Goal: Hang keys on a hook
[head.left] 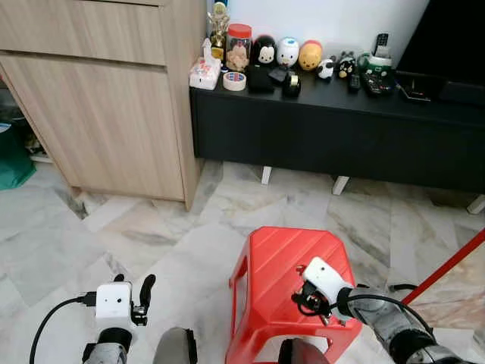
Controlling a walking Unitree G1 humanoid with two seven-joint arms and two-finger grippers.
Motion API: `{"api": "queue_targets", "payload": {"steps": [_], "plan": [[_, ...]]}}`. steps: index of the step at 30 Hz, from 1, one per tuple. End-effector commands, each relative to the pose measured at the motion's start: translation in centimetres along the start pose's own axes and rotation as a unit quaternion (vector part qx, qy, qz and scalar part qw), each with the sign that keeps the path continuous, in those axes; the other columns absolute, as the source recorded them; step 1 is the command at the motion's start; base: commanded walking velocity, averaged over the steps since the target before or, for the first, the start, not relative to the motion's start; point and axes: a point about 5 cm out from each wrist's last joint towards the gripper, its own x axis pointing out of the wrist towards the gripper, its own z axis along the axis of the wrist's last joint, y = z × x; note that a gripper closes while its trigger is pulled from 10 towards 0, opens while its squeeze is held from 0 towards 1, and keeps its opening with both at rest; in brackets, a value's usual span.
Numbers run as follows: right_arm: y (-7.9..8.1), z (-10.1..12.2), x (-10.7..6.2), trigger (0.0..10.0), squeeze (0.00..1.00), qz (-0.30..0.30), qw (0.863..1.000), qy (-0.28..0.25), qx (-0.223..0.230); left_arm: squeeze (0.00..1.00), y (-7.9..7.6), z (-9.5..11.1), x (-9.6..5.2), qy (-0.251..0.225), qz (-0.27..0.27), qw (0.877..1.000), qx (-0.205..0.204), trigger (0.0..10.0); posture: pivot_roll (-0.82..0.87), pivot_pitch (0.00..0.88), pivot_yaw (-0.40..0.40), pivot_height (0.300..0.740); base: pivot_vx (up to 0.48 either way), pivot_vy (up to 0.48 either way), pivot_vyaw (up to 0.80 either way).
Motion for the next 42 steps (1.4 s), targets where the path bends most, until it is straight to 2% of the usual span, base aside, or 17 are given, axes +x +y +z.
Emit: {"api": "queue_targets", "payload": {"steps": [1, 5, 8, 12, 18, 22, 28, 36, 42], "plan": [[-0.9, 0.0, -0.3, 10.0, 0.0, -0.026, 1.0, 0.012, -0.003, 0.0, 0.2, -0.2, -0.3, 0.008, 0.002, 1.0, -0.001, 10.0, 0.13, 0.066, -0.103, 0.625, 0.0, 0.0, 0.0], [-1.3, -0.1, -0.3, 10.0, 0.0, -0.059, 0.998, 0.02, 0.019, 0.0, 0.2, -0.2, -0.5, 0.009, 0.003, 1.0, -0.002, 10.0, 0.14, 0.075, -0.101, 0.625, 0.0, 0.0, 0.0], [-1.2, -0.3, -0.2, 10.0, 0.0, -0.055, 0.998, 0.023, 0.021, 0.0, 0.2, -0.2, -0.6, 0.01, 0.002, 1.0, -0.002, 10.0, 0.14, 0.081, -0.098, 0.625, 0.0, 0.0, 0.0], [-1.0, -1.1, -0.6, 10.0, 0.0, -0.021, 0.998, 0.055, -0.025, 0.0, 0.3, -0.3, -0.8, 0.013, 0.0, 1.0, -0.001, 10.0, 0.13, 0.086, -0.092, 0.625, 0.0, 0.0, 0.0], [-2.1, -1.4, -1.2, 10.0, 0.0, -0.036, 0.996, 0.08, -0.032, 0.0, 0.3, -0.3, -0.8, 0.014, -0.002, 1.0, 0.0, 10.0, 0.14, 0.089, -0.088, 0.625, 0.0, 0.0, 0.0], [-2.2, -1.8, -1.5, 10.0, 0.0, -0.02, 0.991, 0.111, -0.073, 0.0, 0.3, -0.2, -0.9, 0.016, -0.003, 1.0, 0.0, 10.0, 0.14, 0.094, -0.086, 0.625, 0.0, 0.0, 0.0], [-1.9, -1.4, -1.1, 10.0, 0.0, -0.02, 0.994, 0.094, -0.051, 0.0, 0.4, -0.3, -1.3, 0.019, -0.003, 1.0, 0.0, 10.0, 0.15, 0.103, -0.084, 0.625, 0.0, 0.0, 0.0], [-1.1, -2.0, -0.7, 10.0, 0.0, -0.01, 0.992, 0.107, -0.061, 0.0, 0.7, -0.4, -2.1, 0.025, -0.003, 1.0, 0.003, 10.0, 0.16, 0.118, -0.077, 0.625, 0.0, 0.0, 0.0], [-1.2, -1.8, -0.7, 10.0, 0.0, -0.017, 0.993, 0.107, -0.055, 0.0, 0.7, -0.3, -2.4, 0.027, -0.005, 1.0, 0.004, 10.0, 0.16, 0.122, -0.074, 0.625, 0.0, 0.0, 0.0]]}}
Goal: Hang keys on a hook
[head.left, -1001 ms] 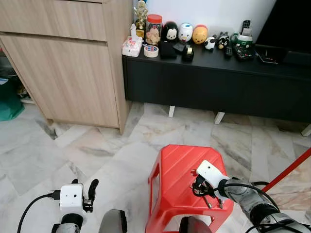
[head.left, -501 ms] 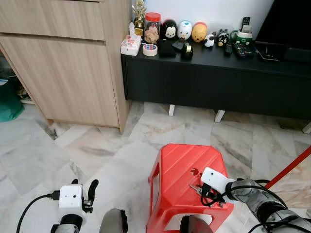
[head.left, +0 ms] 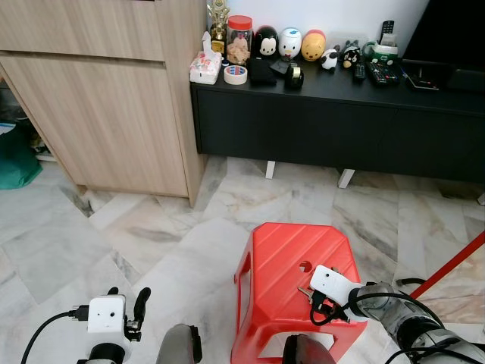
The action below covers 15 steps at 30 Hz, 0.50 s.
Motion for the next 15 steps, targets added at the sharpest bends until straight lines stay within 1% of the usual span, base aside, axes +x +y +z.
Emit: {"api": "queue_targets", "payload": {"steps": [1, 8, 15], "plan": [[-0.2, -0.3, -0.1, 10.0, 0.0, -0.006, 1.0, 0.008, 0.006, 0.0, 0.1, 0.0, -0.4, 0.005, -0.005, 1.0, -0.002, 10.0, 0.16, 0.122, -0.072, 0.625, 0.0, 0.0, 0.0], [-0.6, -0.4, -0.3, 10.0, 0.0, -0.011, 1.0, 0.011, 0.015, 0.0, 0.1, 0.1, -0.7, 0.007, -0.008, 1.0, -0.001, 10.0, 0.17, 0.129, -0.069, 0.625, 0.0, 0.0, 0.0], [-0.8, -0.3, -0.4, 10.0, 0.0, -0.014, 0.999, 0.011, 0.033, 0.0, 0.3, 0.0, -1.4, 0.014, -0.01, 1.0, 0.003, 10.0, 0.18, 0.142, -0.066, 0.625, 0.0, 0.0, 0.0]]}}
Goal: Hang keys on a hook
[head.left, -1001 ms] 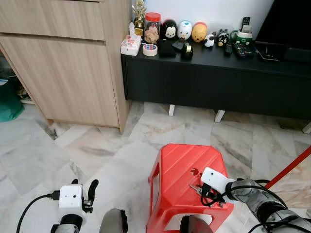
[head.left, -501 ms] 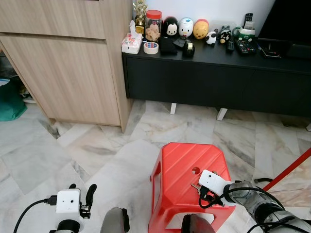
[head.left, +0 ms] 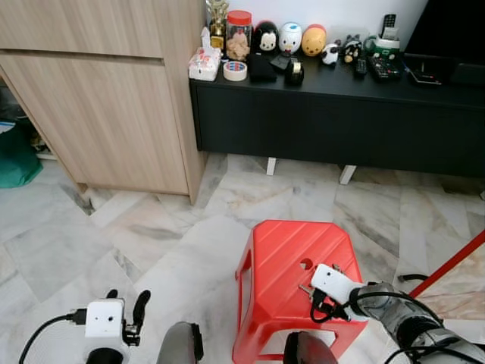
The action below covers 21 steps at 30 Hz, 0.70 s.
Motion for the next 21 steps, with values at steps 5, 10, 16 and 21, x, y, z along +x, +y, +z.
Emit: {"api": "queue_targets", "payload": {"steps": [5, 10, 16, 21], "plan": [[-0.65, -0.04, -0.27, 10.0, 0.0, -0.011, 1.0, 0.003, 0.021, 0.0, 0.15, 0.05, -0.46, 0.005, -0.004, 1.0, 0.001, 10.0, 0.18, 0.148, -0.063, 0.625, 0.0, 0.0, 0.0], [-0.69, -0.03, -0.27, 4.3, 0.0, -0.014, 1.0, 0.005, 0.027, 0.0, 0.18, 0.15, -0.64, 0.006, -0.005, 1.0, 0.002, 10.0, 0.18, 0.153, -0.063, 0.625, 0.0, 0.0, 0.0], [-0.61, 0.01, -0.19, 0.0, 0.0, -0.015, 0.999, 0.007, 0.027, 0.0, 0.19, 0.16, -0.87, 0.01, -0.007, 1.0, 0.004, 10.0, 0.18, 0.163, -0.058, 0.625, 0.0, 0.0, 0.0], [-0.37, -0.08, -0.08, 0.0, 0.0, -0.012, 0.999, 0.009, 0.029, 0.0, 0.26, 0.22, -0.95, 0.012, -0.007, 1.0, 0.004, 10.0, 0.19, 0.168, -0.056, 0.625, 0.0, 0.0, 0.0]]}}
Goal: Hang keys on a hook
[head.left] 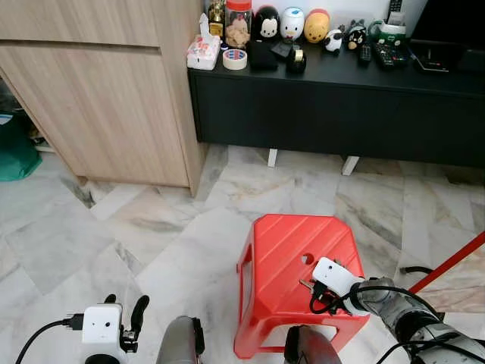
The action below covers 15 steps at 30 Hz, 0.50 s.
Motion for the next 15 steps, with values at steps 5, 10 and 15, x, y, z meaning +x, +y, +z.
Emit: {"api": "queue_targets", "payload": {"steps": [5, 10, 15], "plan": [[0.29, -0.55, 0.08, 0.0, 0.0, 0.004, 1.0, 0.012, 0.01, 0.0, 0.27, -0.25, -0.33, 0.014, -0.001, 1.0, 0.002, 10.0, 0.19, 0.169, -0.054, 0.625, 0.0, 0.0, 0.0], [0.27, -0.49, 0.09, 0.0, 0.0, 0.002, 1.0, 0.011, 0.009, 0.0, 0.26, -0.23, -0.19, 0.014, 0.0, 1.0, 0.002, 10.0, 0.19, 0.166, -0.054, 0.625, 0.0, 0.0, 0.0], [0.2, -0.37, 0.09, 0.0, 0.0, -0.002, 1.0, 0.008, 0.008, 0.0, 0.24, -0.08, 0.07, 0.013, 0.001, 1.0, 0.001, 10.0, 0.19, 0.163, -0.055, 0.625, 0.0, 0.0, 0.0]]}}
